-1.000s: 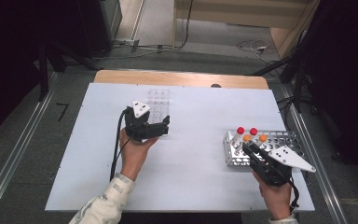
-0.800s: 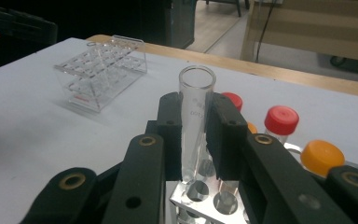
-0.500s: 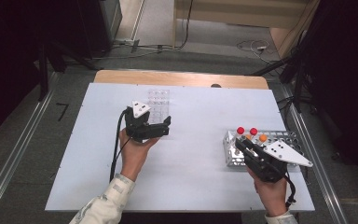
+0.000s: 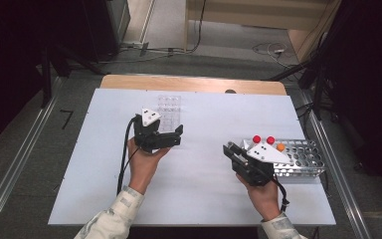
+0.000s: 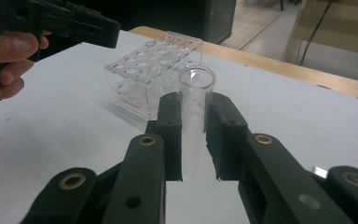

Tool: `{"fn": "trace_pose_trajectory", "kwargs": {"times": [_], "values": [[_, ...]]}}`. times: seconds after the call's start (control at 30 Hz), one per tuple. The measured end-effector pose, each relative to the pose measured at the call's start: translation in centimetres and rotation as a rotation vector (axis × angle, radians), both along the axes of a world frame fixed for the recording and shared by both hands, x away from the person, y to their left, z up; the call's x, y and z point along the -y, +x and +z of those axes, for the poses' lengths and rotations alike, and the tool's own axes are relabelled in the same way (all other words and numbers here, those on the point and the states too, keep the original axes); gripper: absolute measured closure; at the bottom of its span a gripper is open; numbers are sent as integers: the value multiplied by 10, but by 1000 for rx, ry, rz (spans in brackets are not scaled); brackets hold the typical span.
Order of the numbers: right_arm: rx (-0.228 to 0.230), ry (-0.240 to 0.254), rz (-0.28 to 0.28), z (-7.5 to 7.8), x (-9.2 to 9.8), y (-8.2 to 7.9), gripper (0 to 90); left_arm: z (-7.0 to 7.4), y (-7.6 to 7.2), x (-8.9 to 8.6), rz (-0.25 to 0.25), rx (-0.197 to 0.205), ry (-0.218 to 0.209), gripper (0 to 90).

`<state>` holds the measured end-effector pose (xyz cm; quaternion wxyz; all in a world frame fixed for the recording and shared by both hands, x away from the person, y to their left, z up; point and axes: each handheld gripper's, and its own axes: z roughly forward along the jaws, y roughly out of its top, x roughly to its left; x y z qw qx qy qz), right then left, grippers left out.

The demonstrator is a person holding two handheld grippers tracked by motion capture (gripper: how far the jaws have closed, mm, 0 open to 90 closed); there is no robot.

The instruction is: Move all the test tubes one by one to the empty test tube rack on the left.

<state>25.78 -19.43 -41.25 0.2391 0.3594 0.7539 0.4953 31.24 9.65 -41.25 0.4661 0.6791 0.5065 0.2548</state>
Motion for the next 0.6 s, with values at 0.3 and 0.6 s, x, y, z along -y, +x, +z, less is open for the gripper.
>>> {"fn": "trace_pose_trajectory", "kwargs": {"times": [0.3, 0.6], "values": [[-42, -23, 26, -14, -34, 17, 734, 2, -5, 9, -60, 4, -28, 70], [-70, -49, 44, -24, -65, 29, 734, 6, -13, 23, -110, 12, -15, 78]]}}
